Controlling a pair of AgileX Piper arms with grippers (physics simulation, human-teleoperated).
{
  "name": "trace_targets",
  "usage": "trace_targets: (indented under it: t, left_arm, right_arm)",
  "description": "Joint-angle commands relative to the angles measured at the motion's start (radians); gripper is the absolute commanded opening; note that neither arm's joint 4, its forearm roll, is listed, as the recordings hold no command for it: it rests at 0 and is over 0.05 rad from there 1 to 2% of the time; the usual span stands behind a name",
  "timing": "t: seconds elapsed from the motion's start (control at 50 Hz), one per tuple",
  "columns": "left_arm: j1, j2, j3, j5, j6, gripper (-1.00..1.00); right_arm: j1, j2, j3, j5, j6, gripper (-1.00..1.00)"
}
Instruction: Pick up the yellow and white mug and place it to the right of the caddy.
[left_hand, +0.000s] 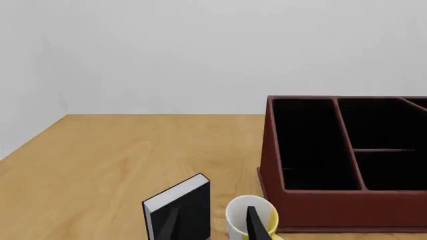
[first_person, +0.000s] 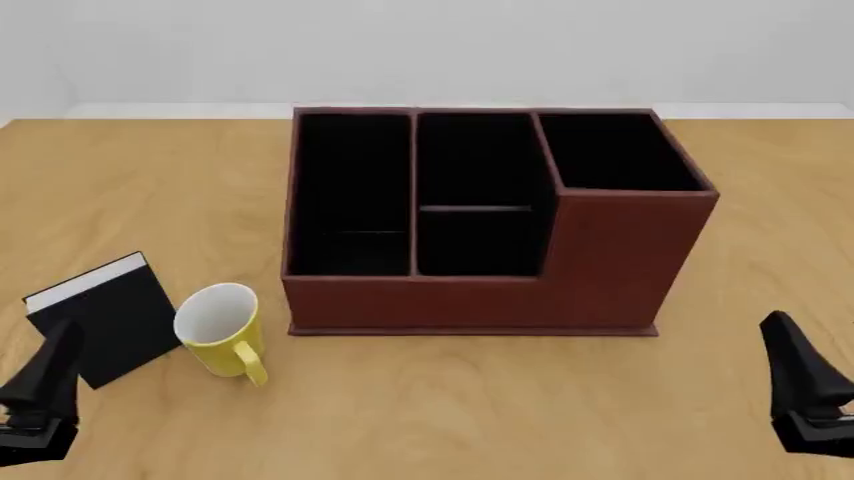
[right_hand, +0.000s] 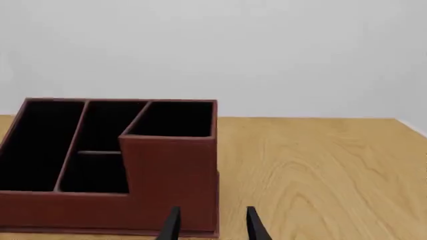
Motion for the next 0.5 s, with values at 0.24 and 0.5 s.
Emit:
trace_targets:
  t: [0.24, 0.5]
  left_arm:
    - [0.000, 0.000, 0.000, 0.000, 0.000, 1.00]
    - [0.000, 0.000, 0.000, 0.000, 0.000, 1.00]
  right_arm:
    - [0.133, 0.224, 0.007, -0.187, 0.057, 1.00]
    - [0.295, 0.568, 0.007, -0.529, 0.075, 1.00]
